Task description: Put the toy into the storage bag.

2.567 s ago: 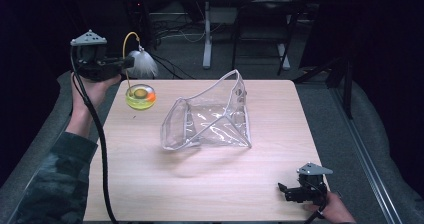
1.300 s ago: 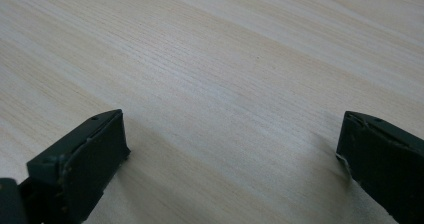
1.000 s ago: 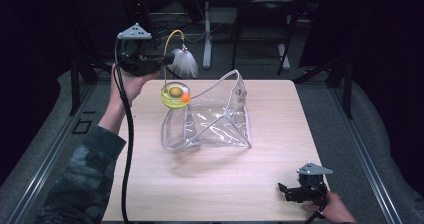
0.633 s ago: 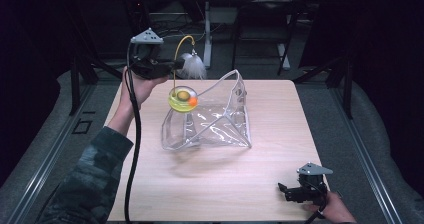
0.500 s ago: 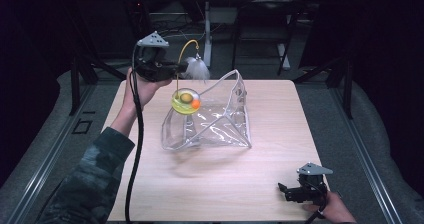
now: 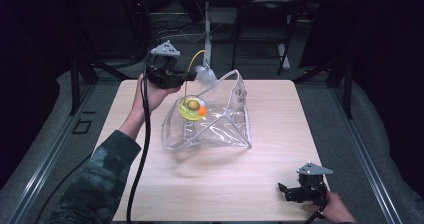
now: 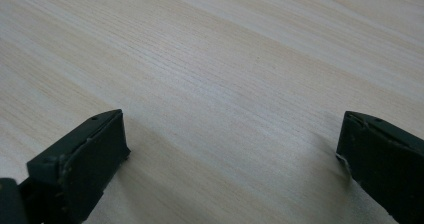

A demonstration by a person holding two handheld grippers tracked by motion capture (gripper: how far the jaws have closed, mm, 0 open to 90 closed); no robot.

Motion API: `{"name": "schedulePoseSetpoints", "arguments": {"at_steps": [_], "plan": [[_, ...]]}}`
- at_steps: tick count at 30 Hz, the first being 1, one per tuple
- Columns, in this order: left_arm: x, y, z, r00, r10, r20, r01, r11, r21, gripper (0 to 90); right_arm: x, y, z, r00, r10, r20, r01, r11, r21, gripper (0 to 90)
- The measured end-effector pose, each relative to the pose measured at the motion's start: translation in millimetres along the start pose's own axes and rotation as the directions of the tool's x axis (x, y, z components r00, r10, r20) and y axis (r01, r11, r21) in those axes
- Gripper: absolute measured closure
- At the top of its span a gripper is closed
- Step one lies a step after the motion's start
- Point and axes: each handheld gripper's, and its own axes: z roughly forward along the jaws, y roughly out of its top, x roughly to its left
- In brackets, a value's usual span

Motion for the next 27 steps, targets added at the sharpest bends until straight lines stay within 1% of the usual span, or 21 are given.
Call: {"name": "schedulePoseSetpoints", "arguments": {"at_steps": [7, 9, 10, 11, 15, 18, 21, 24, 27], "plan": [[-1.2, -6.6, 12.0, 0.9996, 0.002, 0.027, -0.003, 0.9998, 0.018, 88.1, 0.1, 0.0, -0.3, 1.0000, 0.000, 0.004, 0.000, 1.000, 0.001, 0.0], [-1.7, -9.9, 15.7, 0.9991, 0.008, 0.042, -0.009, 0.9996, 0.028, 88.1, 0.2, 0.0, -0.2, 1.0000, 0.002, 0.000, -0.002, 1.000, -0.002, 0.0], [-2.0, -11.5, 17.3, 0.9990, 0.010, 0.043, -0.011, 0.9995, 0.031, 88.1, -0.1, 0.2, -0.9, 1.0000, -0.002, 0.005, 0.002, 1.000, 0.005, 0.0], [-2.0, -13.1, 19.0, 0.9989, 0.006, 0.047, -0.008, 0.9993, 0.036, 88.1, 0.2, -0.1, -0.2, 1.0000, 0.002, 0.000, -0.002, 1.000, -0.002, 0.0], [-1.6, -17.5, 23.9, 0.9988, 0.001, 0.050, -0.003, 0.9991, 0.043, 88.1, 0.3, 0.0, -0.2, 1.0000, 0.002, 0.000, -0.002, 1.000, -0.002, 0.0], [-2.2, -23.8, 32.4, 0.9980, -0.003, 0.063, -0.001, 0.9981, 0.062, 88.1, 0.2, -0.2, 0.0, 1.0000, 0.001, 0.001, -0.001, 1.000, -0.004, 0.0], [-2.4, -27.2, 37.7, 0.9969, -0.015, 0.078, 0.010, 0.9974, 0.071, 88.1, 0.3, -0.3, 0.2, 1.0000, 0.003, 0.000, -0.003, 1.000, -0.008, 0.0], [-2.8, -29.1, 42.5, 0.9966, -0.016, 0.080, 0.010, 0.9972, 0.074, 88.1, 0.2, -0.3, 0.2, 1.0000, 0.002, 0.000, -0.002, 1.000, -0.008, 0.0], [-3.4, -32.3, 48.8, 0.9963, -0.018, 0.083, 0.011, 0.9962, 0.086, 88.1, 0.2, -0.3, 0.0, 1.0000, 0.000, 0.004, 0.000, 1.000, -0.004, 0.0]]}}
